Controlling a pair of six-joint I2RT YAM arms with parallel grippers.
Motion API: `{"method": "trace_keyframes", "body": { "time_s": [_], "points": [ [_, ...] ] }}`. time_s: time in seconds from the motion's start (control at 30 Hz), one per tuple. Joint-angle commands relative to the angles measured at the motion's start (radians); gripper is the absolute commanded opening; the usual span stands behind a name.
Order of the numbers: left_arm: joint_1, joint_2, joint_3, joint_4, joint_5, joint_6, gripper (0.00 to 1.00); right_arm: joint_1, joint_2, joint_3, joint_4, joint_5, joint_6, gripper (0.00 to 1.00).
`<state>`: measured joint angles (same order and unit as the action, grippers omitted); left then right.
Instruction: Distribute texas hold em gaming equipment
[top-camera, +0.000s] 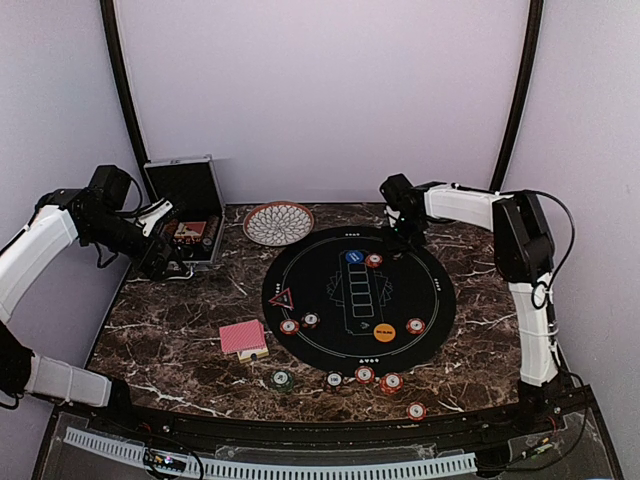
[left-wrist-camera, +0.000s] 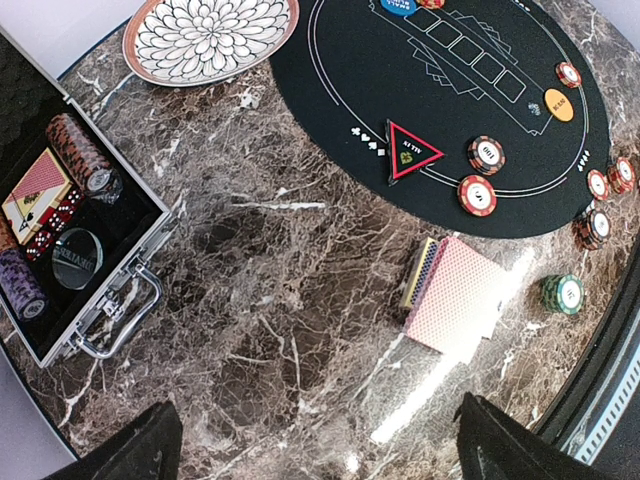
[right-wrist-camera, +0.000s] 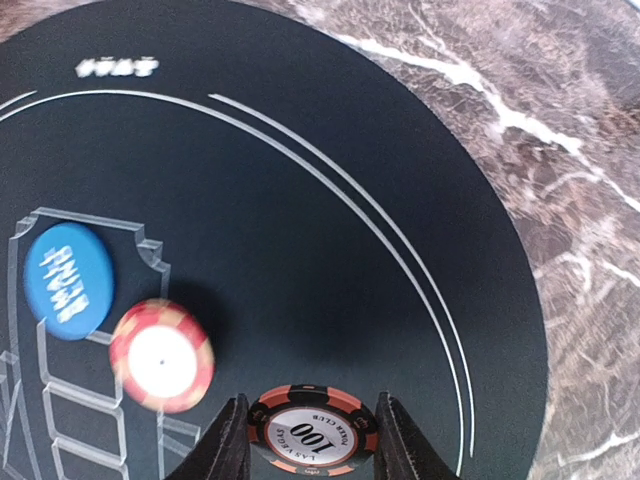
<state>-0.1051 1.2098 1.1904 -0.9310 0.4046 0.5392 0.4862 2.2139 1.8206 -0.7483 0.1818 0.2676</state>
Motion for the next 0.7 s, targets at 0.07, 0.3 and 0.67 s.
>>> {"method": "trace_keyframes", "body": {
  "time_s": [0.07,0.3,0.67],
  "points": [
    [-0.005,-0.010,0.015,-0.022,0.018,0.016,0.99,-0.016,0.082,0.084,0.006,0.002,0.000,0.15],
    [-0.006,0.002,0.024,-0.022,0.026,0.014,0.99,-0.034,0.129,0.108,0.010,-0.035,0.003,0.35],
    [-0.006,-0.001,0.025,-0.024,0.022,0.015,0.99,-0.033,0.065,0.138,-0.018,-0.025,0.002,0.56]
  ]
}}
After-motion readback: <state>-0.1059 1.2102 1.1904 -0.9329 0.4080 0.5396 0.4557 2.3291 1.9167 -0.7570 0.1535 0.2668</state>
